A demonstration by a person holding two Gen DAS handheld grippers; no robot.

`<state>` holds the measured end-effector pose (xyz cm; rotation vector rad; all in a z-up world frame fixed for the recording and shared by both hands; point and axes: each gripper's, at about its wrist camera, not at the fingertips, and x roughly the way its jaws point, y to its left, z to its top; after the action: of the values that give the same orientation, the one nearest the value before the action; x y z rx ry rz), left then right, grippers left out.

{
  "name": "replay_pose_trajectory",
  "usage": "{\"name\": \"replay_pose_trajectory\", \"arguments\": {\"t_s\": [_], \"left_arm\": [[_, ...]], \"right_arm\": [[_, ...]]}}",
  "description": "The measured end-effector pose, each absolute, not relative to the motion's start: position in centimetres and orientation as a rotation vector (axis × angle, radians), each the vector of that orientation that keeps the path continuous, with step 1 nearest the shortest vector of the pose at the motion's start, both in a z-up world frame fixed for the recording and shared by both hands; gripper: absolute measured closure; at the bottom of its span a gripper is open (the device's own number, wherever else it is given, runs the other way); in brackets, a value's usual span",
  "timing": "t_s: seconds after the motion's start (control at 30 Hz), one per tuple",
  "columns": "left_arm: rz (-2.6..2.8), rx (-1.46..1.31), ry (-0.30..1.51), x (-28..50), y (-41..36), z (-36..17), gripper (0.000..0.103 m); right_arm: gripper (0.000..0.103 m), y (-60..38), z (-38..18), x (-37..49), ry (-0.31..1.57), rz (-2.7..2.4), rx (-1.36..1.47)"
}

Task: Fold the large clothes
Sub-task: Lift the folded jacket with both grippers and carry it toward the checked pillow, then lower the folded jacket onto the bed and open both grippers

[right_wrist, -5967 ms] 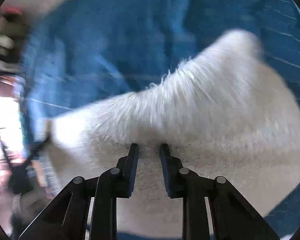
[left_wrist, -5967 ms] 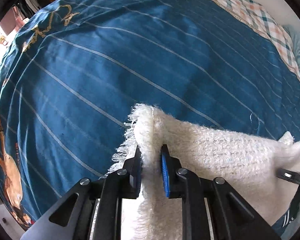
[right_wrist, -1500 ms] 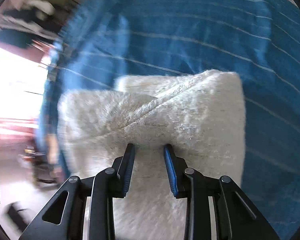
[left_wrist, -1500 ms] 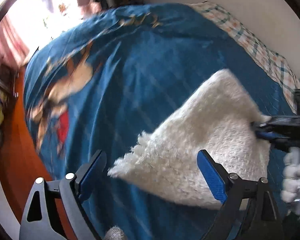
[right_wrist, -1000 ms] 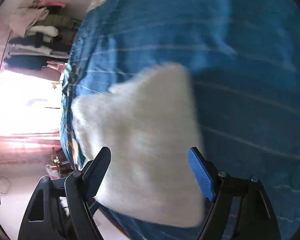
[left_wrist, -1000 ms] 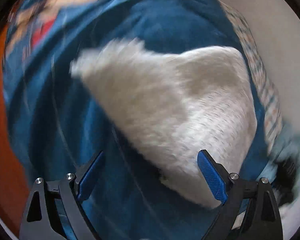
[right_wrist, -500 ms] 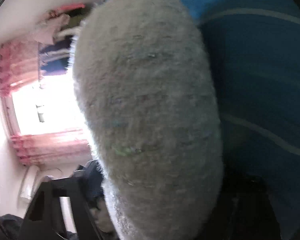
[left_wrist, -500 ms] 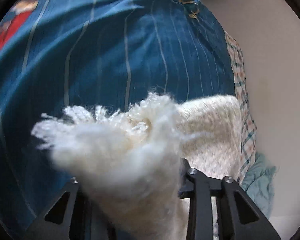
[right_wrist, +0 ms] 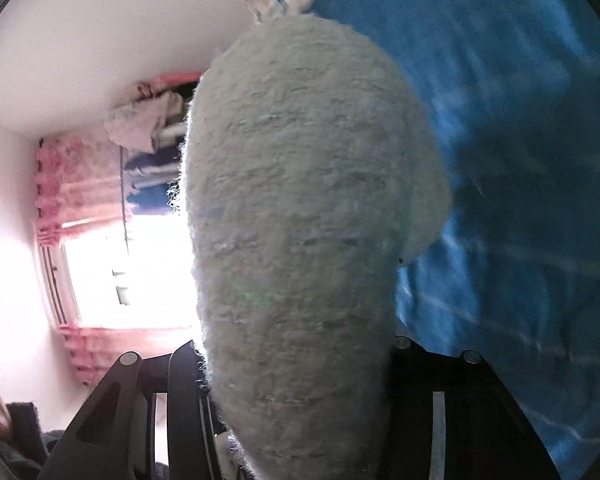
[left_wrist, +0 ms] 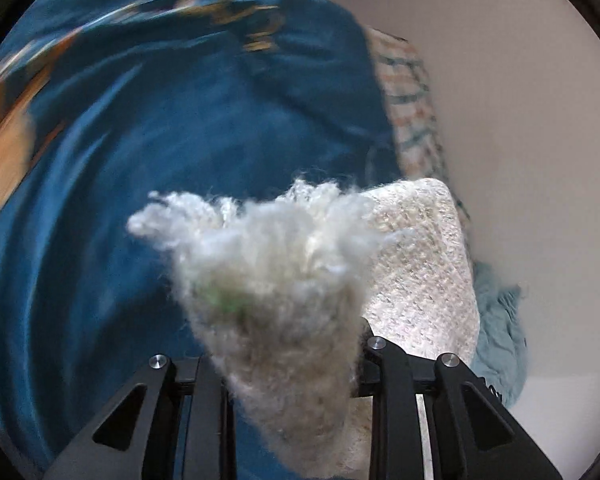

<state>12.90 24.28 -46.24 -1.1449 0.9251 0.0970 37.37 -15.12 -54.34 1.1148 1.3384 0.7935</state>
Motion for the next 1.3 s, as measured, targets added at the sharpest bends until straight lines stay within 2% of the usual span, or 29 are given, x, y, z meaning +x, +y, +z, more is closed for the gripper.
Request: {"name": "replay_pose_trajectory", "arguments": {"t_s": [0.13, 0.33, 0.6, 0.83, 1.0, 1.1, 1.17, 1.2, 1.23, 1.3], "left_arm": [[0.009, -1.085, 0.884, 20.6, 24.5, -44.3, 0.081], [-0.037, -1.048, 0.835, 33.2, 22.7, -44.6, 0.081], [-0.071, -1.019, 0.855, 48.7, 18.5, -49.6, 0.081], [-0.072, -0.972, 0.942, 54.8, 15.6, -57.2, 0.081], [-0.094, -0.924, 0.973, 53.8, 14.5, -58.5, 0.079], [-0.076, -0.837, 1.013, 53.2, 14.2, -57.5, 0.075], [-0.072, -0.768, 1.050, 53.5, 13.9, -56.5, 0.075], [-0.065, -0.721, 1.072, 53.6, 13.7, -55.8, 0.074], [-0.049, -0.651, 1.097, 53.6, 13.2, -55.0, 0.069], [-0.009, -0.512, 1.104, 53.4, 12.3, -53.2, 0.061]], "right_arm": [[0.053, -15.8, -52.6, 43.6, 1.250, 0.775, 1.141], [0.053, -17.4, -52.9, 55.2, 1.174, 0.783, 1.147], [0.053, -20.6, -58.7, 72.9, 1.198, 0.776, 1.156], [0.053, -23.5, -65.5, 84.2, 1.259, 0.766, 1.133], [0.049, -24.1, -67.4, 85.3, 1.256, 0.788, 1.118], [0.036, -23.2, -65.0, 85.3, 1.290, 0.675, 0.987], [0.018, -22.1, -62.8, 84.0, 1.318, 0.553, 0.820], [0.016, -21.5, -61.5, 83.4, 1.326, 0.479, 0.737], [0.012, -20.8, -60.3, 82.9, 1.333, 0.414, 0.644], [0.012, -18.5, -57.3, 81.1, 1.311, 0.261, 0.413]]}}
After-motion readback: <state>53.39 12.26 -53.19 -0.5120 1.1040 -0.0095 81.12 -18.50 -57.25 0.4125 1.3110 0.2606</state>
